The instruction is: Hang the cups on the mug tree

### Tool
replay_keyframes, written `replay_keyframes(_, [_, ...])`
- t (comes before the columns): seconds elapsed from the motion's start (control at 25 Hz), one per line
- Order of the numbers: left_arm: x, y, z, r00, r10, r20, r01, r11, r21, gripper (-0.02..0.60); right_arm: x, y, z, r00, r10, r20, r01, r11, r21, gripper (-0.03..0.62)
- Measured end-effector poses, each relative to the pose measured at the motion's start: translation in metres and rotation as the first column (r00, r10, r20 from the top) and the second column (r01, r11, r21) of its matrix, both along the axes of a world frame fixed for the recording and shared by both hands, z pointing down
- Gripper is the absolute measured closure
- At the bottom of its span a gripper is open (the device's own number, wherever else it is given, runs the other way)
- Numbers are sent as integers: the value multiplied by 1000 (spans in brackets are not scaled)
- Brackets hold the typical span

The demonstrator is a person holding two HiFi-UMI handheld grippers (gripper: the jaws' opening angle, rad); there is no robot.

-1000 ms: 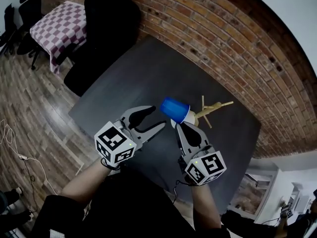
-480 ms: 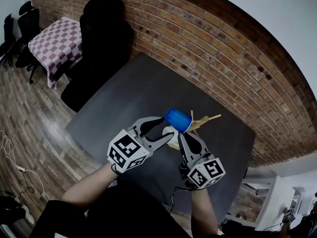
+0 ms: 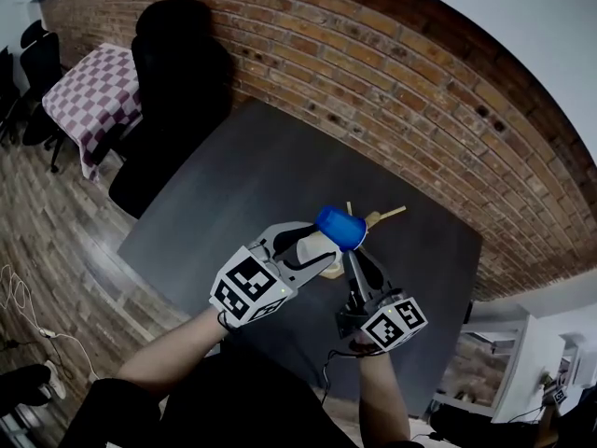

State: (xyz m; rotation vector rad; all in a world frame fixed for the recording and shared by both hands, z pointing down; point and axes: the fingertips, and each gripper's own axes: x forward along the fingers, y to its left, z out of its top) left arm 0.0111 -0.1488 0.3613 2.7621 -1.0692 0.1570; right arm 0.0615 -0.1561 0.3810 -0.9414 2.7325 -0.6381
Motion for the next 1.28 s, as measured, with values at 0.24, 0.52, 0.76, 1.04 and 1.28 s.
replay_keyframes(0.24, [11,-6,2,1000,-8,21,8,1000,-4,348,10,-6,15,997,17,76,-10,997,-81,553])
replay_keyframes(0.52, [14,-6,6,999,-28,34,28,999,-21,348,20,-6,29,998,53,41,-48,993,-105,553])
replay_keyframes(0.76, [12,7,13,998,-51,26,52,998,-44,347,43,0,24,992,122,-11,-123,989,-83,553])
replay_keyframes(1.04, [13,39,37,997,-78,-2,77,988,-130,348,76,28,12,984,171,-41,-173,984,-38,553])
replay_keyframes(1.28, [22,80,74,988,-105,-116,65,950,-307,348,86,68,36,981,149,-121,-159,984,-75,553])
